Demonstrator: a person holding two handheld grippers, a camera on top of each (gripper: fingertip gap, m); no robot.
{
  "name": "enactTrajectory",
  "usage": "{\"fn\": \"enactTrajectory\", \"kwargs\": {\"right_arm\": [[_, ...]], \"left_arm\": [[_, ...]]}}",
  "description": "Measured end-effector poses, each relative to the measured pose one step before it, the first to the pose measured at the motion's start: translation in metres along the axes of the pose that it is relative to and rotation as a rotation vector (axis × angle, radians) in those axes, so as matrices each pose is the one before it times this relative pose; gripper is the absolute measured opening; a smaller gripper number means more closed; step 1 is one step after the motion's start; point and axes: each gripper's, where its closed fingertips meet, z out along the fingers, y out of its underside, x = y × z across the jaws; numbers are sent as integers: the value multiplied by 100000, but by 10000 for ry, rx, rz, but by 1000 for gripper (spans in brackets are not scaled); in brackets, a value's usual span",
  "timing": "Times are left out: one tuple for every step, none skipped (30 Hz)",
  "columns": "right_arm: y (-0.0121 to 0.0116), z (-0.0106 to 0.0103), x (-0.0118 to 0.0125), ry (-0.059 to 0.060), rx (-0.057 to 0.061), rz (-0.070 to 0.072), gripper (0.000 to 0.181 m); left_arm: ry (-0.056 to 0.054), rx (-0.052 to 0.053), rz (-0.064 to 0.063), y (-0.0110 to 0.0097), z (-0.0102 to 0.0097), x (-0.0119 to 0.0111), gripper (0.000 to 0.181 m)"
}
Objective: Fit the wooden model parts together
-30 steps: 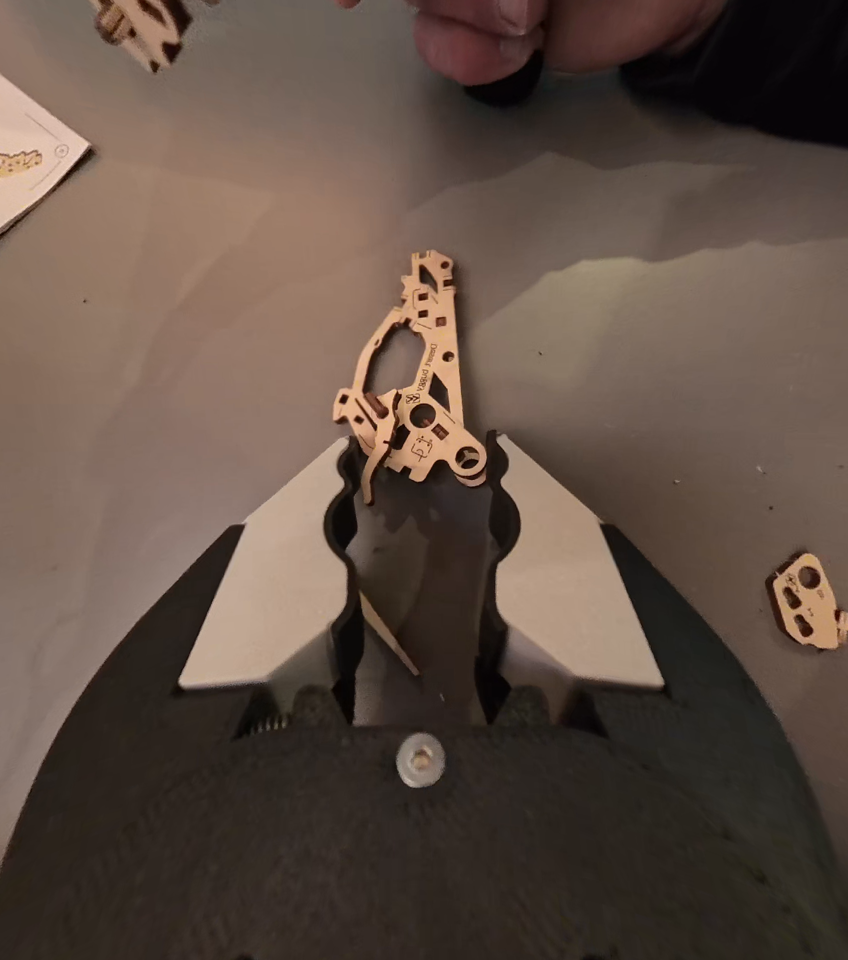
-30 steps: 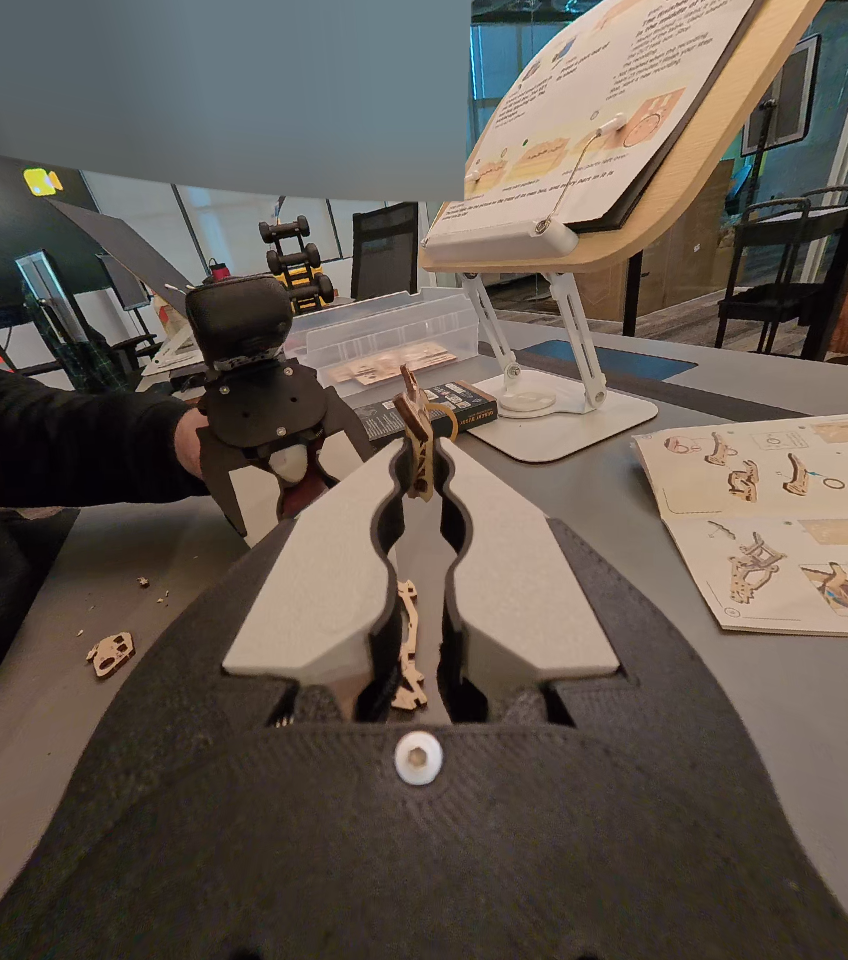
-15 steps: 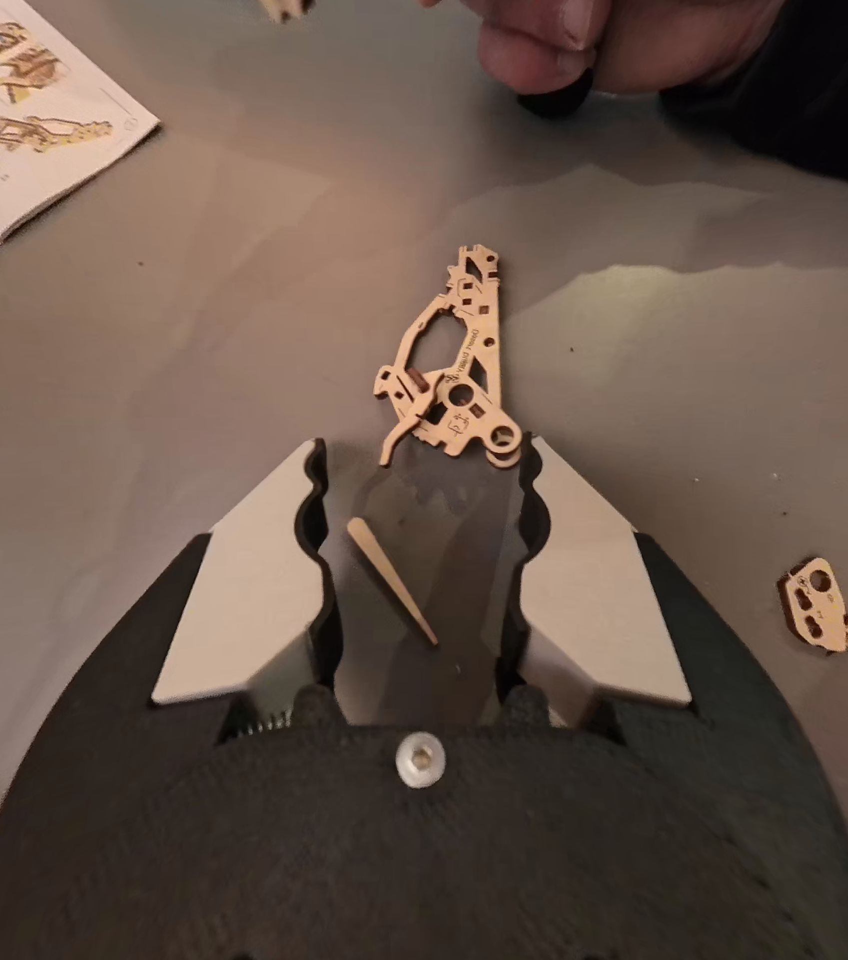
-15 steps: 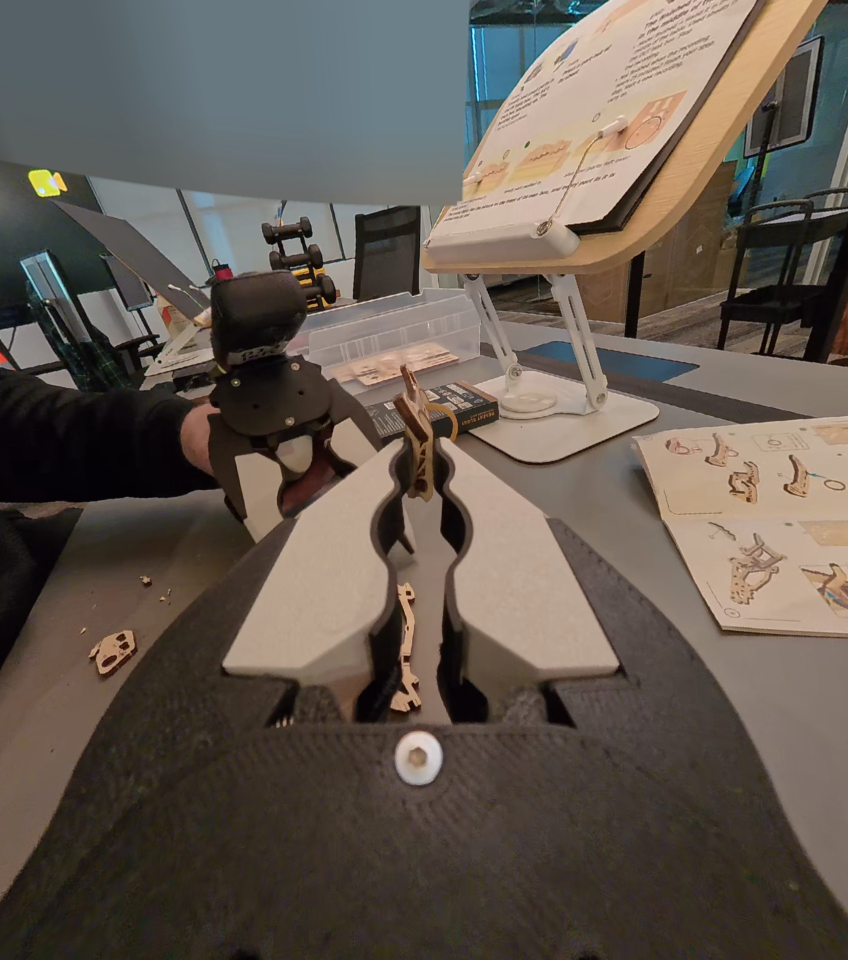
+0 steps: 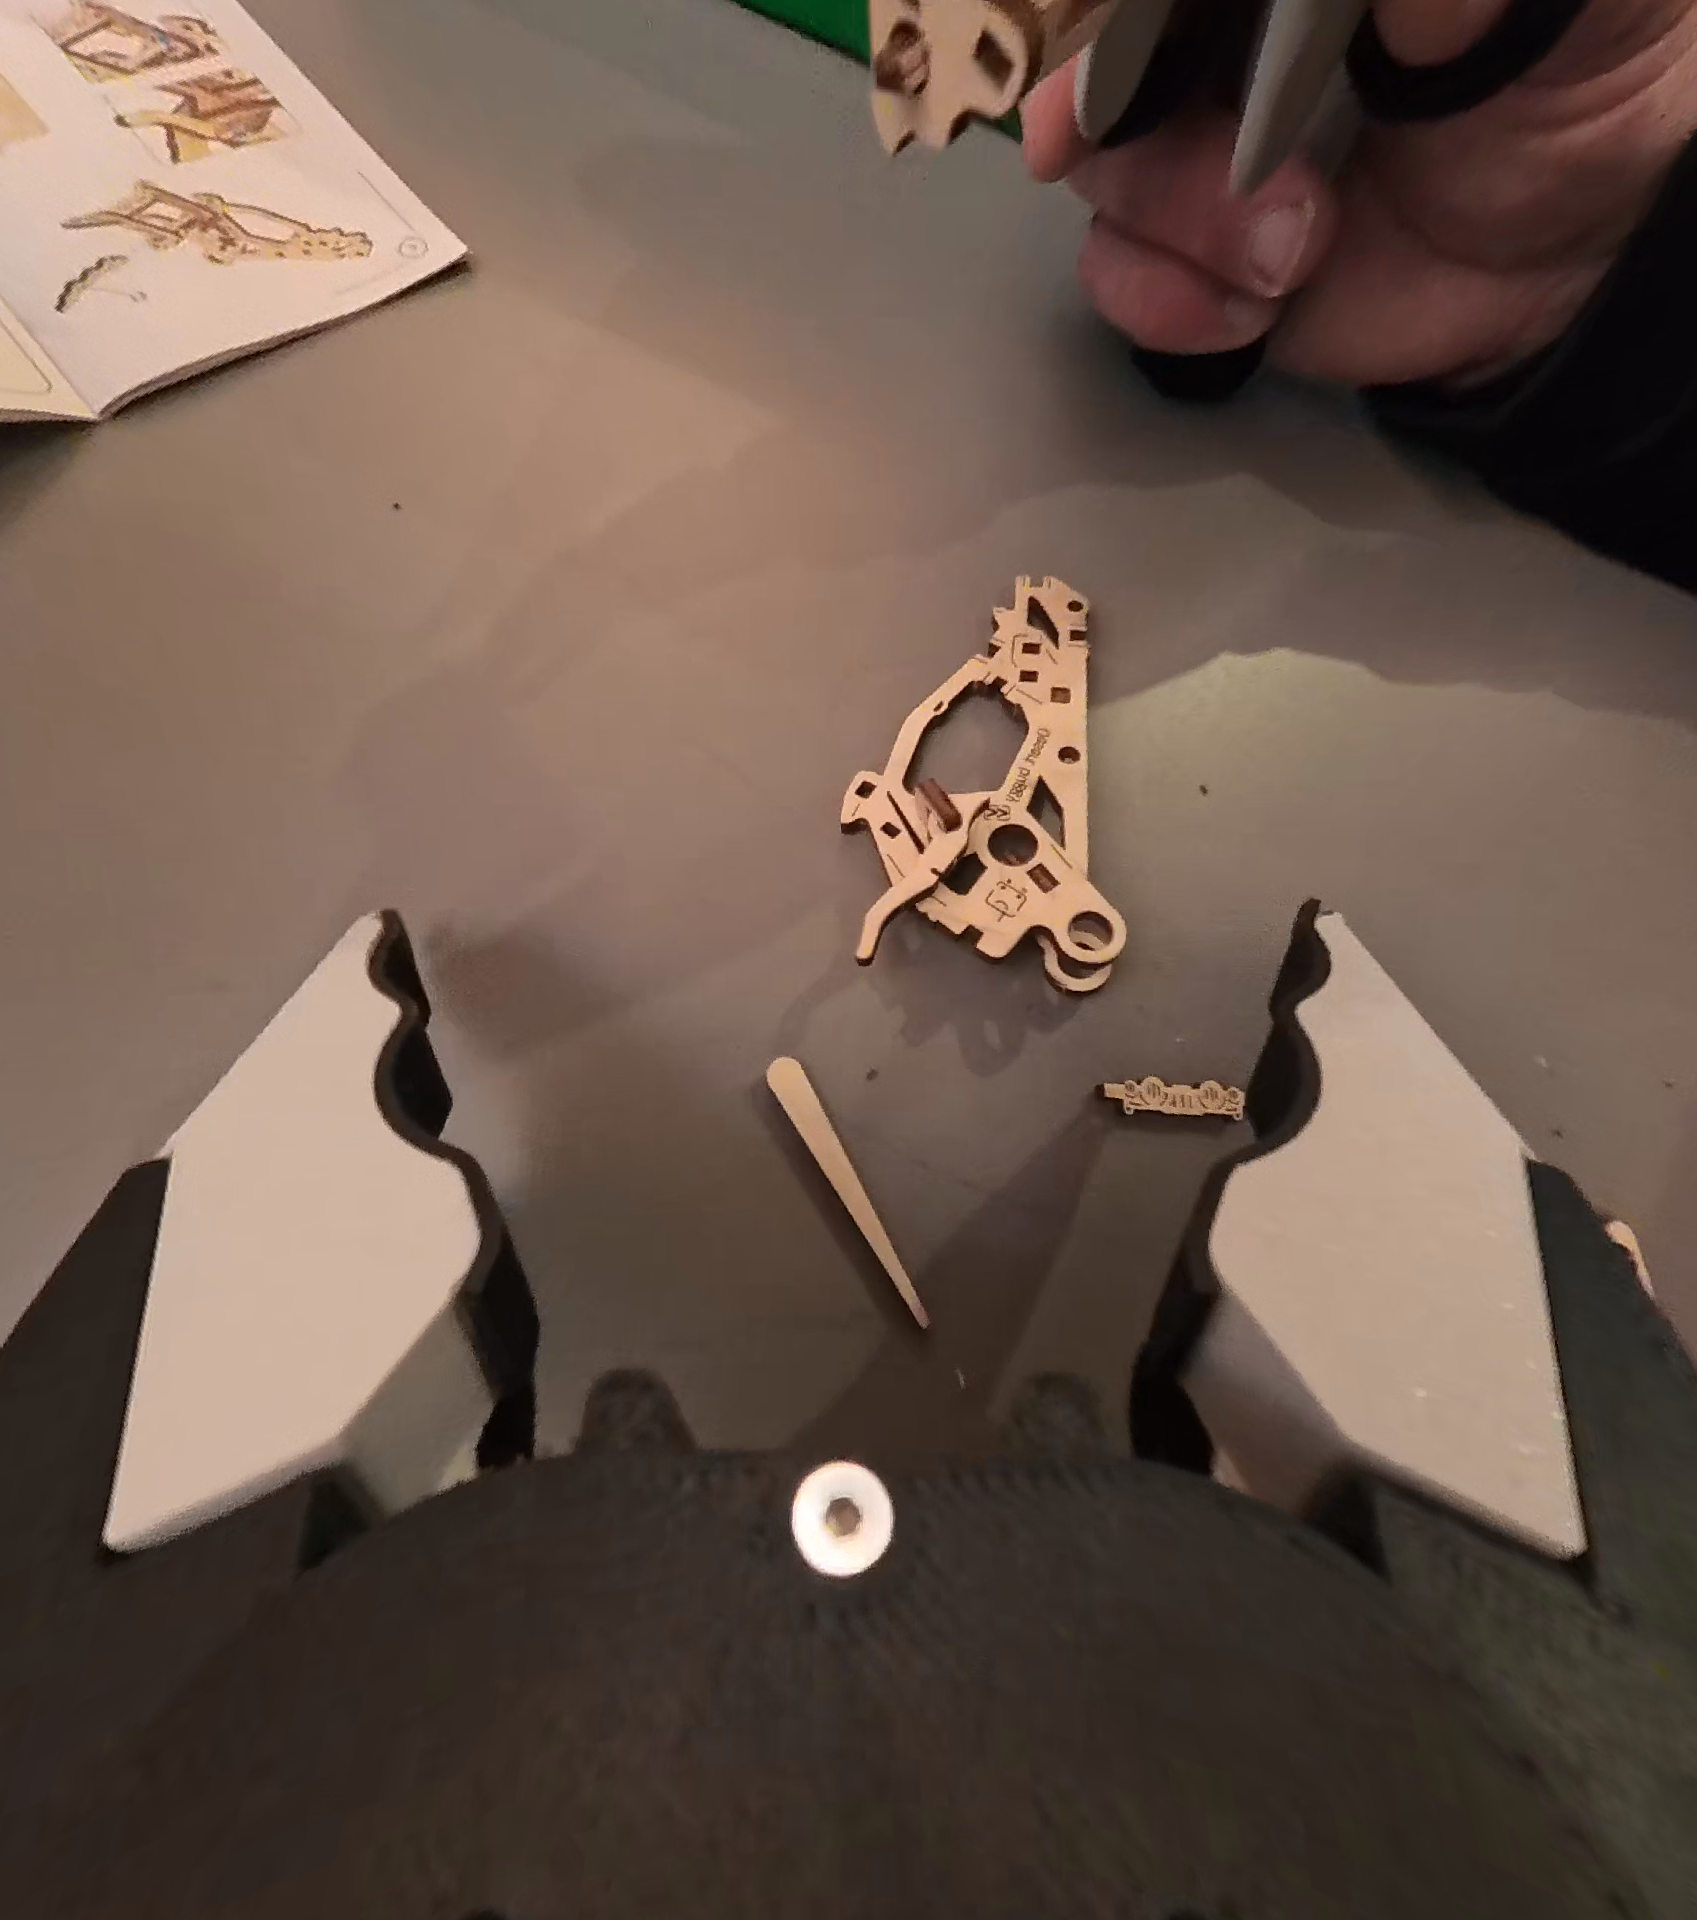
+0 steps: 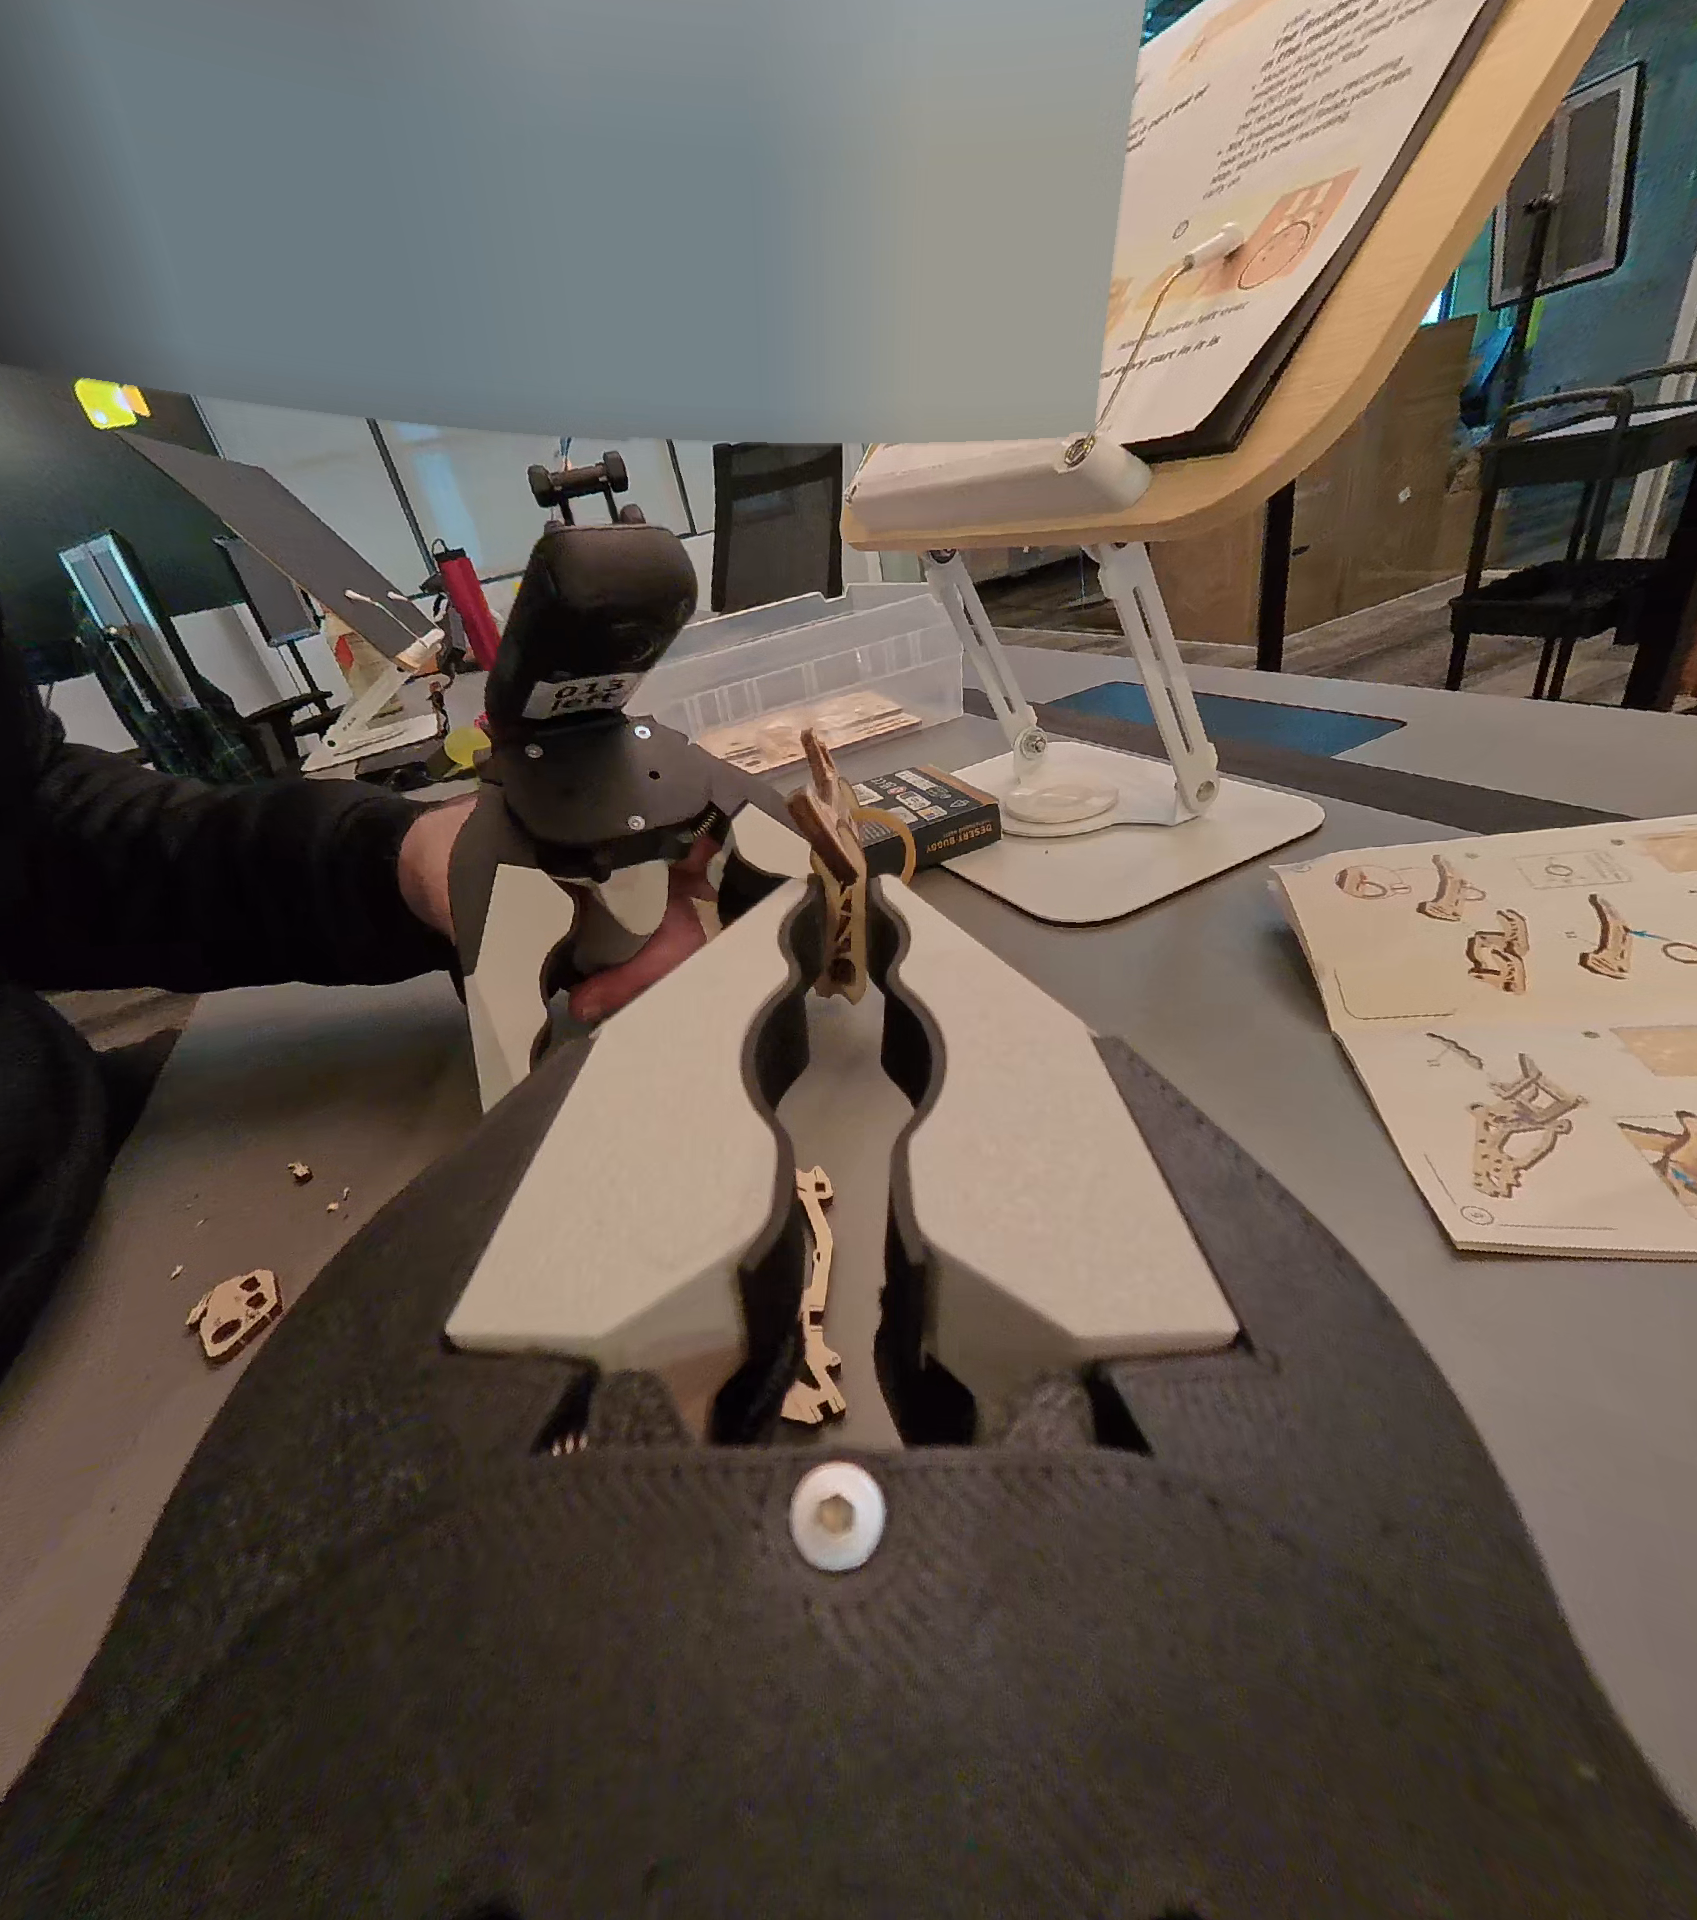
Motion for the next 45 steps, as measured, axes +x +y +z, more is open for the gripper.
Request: {"fn": "enactTrajectory", "kwargs": {"right_arm": [[6,14,1,5,-9,-9,4],[22,1,-9,7,-11,-15,4],[10,2,-8,8,-10,-17,4],[2,6,-4,5,-5,-14,3],[11,-5,-10,1,-5,-11,3],[11,5,-17,-2,-5,-7,3],[7,3,2,4,-10,-11,3],[24,5,-5,9,-19,-20,3],[28,14,-14,8,-21,-23,4],[20,1,-1,6,-11,-15,4],[-1,0,4,1,0,-4,4],[-16,-12,1,2,11,3,4],[-22,-10,13,5,14,6,4],[-3,-5,12,2,7,5,4],[1,-1,-9,-6,-1,1,4],[13,15,-18,-1,-6,-6,3],[1,6,2,4,-6,-11,4],[4,-2,-4,1,-2,-6,4],[-1,1,3,2,1,-1,4],[-2,-9,1,2,1,3,4],[-6,3,7,-1,3,3,4],[7,1,6,0,1,7,4],[-2,1,11,4,0,6,3],[1,-7,25,6,4,6,3],[-19,-11,26,15,12,9,3],[-3,-6,101,49,3,27,4],[29,11,213,110,-19,74,4],[87,20,271,122,-58,142,3],[141,50,200,80,-106,161,3],[220,106,233,133,-159,109,4],[357,164,267,200,-273,31,4],[409,211,-7,93,-310,-142,4],[365,250,-254,45,-274,-321,3],[386,281,-327,54,-291,-374,4],[422,318,-314,37,-321,-328,4],[358,274,-259,33,-287,-273,3],[199,195,-190,46,-184,-226,3],[126,132,-97,52,-126,-157,3],[170,90,-32,42,-131,-89,3],[116,40,31,34,-85,-7,3],[43,-19,88,8,-19,123,4],[110,-29,134,-42,-27,295,4],[146,-29,113,-86,-58,366,3],[22,-44,-18,-111,-10,262,4],[-28,-15,-110,-104,22,173,4]], "left_arm": [[23,-118,-18,213,148,-41,154],[-75,-95,49,196,148,-144,152],[-36,-117,16,181,120,-68,149],[-13,-28,0,3,61,-35,147],[-51,8,-17,-48,20,-106,145],[-66,28,-64,-42,-15,-163,142],[-23,56,-88,-69,-44,-106,140],[24,63,-81,-67,-58,-65,138],[12,69,-108,-78,-62,-104,135],[-9,74,-116,-83,-66,-134,132],[25,50,-73,-60,-39,-38,131],[16,22,-33,-24,-25,-20,131],[-24,24,-45,-20,-17,-69,129],[-50,15,-30,-10,-12,-82,127],[-39,-7,5,7,4,-38,127],[-63,2,-16,-1,12,-86,125],[-43,3,-9,4,8,-56,124],[-12,-12,18,14,0,-9,124],[-38,9,-18,-6,10,-56,123],[-49,3,-13,-10,6,-67,122],[-22,-26,45,39,29,16,122],[-27,-21,34,23,23,4,123],[-32,-7,16,2,29,-18,122],[24,-19,46,25,20,74,124],[25,-10,27,10,23,62,125],[13,16,-20,-16,-6,-8,125],[24,39,-56,-53,-28,-27,125],[11,35,-66,-39,-44,-50,125],[9,27,-44,-35,-33,-28,125],[-6,0,-14,16,-25,-24,126],[3,17,-34,-19,-57,-41,126],[13,76,-52,-87,-118,-43,124],[-38,213,16,-247,-231,-30,118],[-140,274,41,-307,-325,-118,111],[-148,259,28,-294,-296,-118,104],[30,116,-27,-106,-210,148,99],[107,-30,-51,53,-139,321,95],[-19,-65,16,100,-139,225,93],[-22,-125,43,201,-140,259,92],[117,-189,-25,302,-93,415,90],[51,-154,-83,258,-81,323,91],[-2,-57,-34,127,-105,278,92],[2,-98,-4,157,-91,294,91],[19,-97,53,116,-25,344,90],[33,-56,86,49,77,401,89]]}}
